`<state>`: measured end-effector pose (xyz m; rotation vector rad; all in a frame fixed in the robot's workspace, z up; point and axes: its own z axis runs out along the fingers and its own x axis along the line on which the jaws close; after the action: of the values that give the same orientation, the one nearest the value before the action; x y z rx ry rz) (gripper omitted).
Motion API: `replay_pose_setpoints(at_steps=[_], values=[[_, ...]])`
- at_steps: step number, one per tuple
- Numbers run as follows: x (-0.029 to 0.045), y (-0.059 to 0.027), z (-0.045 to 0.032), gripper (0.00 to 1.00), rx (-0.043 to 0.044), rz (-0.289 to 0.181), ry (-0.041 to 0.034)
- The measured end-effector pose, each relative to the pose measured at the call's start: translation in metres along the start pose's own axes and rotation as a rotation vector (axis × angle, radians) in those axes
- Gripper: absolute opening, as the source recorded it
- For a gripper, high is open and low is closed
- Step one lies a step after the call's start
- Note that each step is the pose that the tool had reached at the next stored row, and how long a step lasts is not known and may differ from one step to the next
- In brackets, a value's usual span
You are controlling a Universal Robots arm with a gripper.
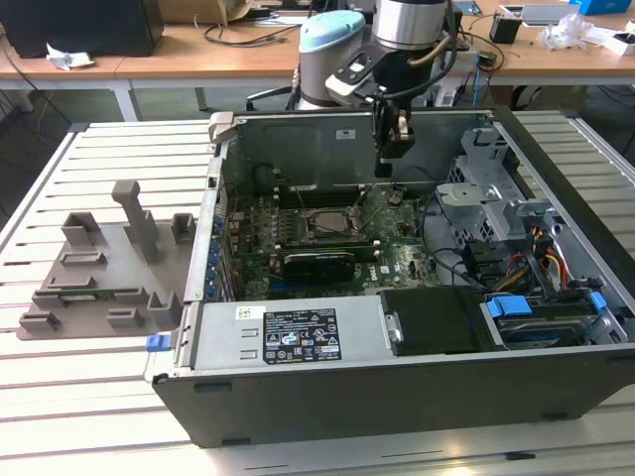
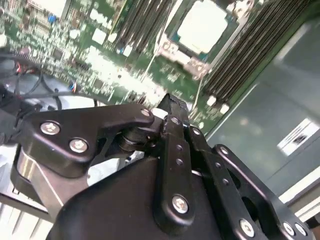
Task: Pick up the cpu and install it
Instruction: 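Close the cpu cover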
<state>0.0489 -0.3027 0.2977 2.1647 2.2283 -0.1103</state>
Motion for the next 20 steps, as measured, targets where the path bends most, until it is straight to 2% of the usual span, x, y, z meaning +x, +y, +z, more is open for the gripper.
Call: replay_pose_setpoints(at_steps=[1, 3, 4, 17, 20], values=[[-0.0002, 0.0103, 0.0008, 0.11, 0.0069, 0.000, 0.0003], [-0.0001, 0.0170, 0.0046, 0.11, 0.0118, -0.002, 0.0004], [0.0001, 0.0195, 0.0089, 0.11, 0.0125, -0.006, 0.0002], [0.0030, 0.0226, 0.0428, 0.11, 0.0113, -0.030, -0.0006], [0.0035, 0.0223, 0.0475, 0.11, 0.0104, -0.037, 0.0048]])
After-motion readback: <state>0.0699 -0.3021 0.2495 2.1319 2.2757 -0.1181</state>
